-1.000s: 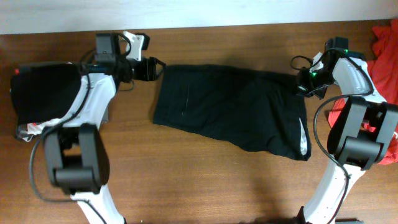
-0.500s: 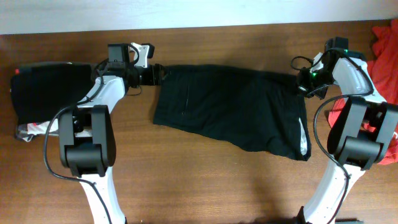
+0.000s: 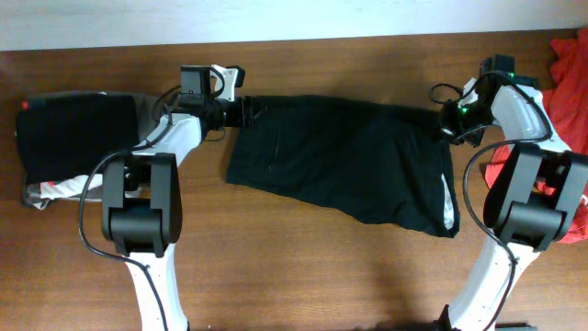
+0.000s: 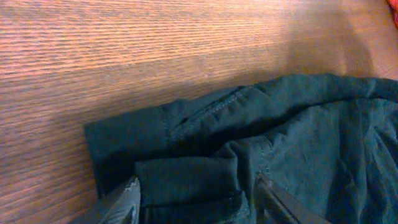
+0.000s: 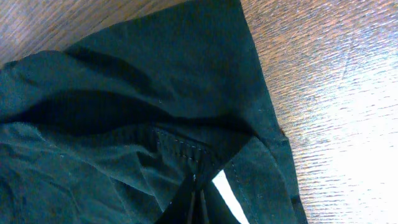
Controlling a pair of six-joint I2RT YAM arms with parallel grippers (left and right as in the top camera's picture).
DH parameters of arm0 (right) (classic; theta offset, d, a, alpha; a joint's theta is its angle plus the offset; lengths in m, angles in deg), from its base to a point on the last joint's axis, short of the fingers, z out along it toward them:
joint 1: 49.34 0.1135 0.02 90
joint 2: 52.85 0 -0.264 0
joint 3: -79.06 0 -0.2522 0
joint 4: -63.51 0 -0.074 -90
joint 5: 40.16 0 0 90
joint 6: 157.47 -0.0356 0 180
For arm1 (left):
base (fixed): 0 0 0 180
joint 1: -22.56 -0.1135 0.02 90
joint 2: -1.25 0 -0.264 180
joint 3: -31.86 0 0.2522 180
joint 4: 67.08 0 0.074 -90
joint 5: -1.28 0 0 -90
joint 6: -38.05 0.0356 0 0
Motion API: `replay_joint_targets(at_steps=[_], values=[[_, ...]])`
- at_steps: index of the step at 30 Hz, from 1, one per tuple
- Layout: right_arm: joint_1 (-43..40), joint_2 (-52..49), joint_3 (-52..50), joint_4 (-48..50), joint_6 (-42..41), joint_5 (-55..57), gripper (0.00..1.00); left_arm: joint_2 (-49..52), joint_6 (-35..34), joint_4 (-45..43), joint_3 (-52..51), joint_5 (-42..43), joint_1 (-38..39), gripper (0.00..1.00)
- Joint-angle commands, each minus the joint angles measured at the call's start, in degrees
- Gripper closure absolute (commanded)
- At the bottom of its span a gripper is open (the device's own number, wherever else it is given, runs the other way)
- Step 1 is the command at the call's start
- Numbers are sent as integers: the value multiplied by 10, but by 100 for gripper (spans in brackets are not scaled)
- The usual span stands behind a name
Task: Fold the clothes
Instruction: 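Move the left gripper to the top left corner of the shorts, then grasp the top left corner of the shorts with the left gripper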
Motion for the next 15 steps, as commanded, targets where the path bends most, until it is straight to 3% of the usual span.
replay_joint_targets(at_steps=[1, 15], values=[[-2, -3, -1, -1, 5, 10, 93, 6, -10, -4, 12, 1, -4, 45], [-2, -3, -1, 3, 5, 10, 90, 7, -43, 24, 14, -9, -17, 44]])
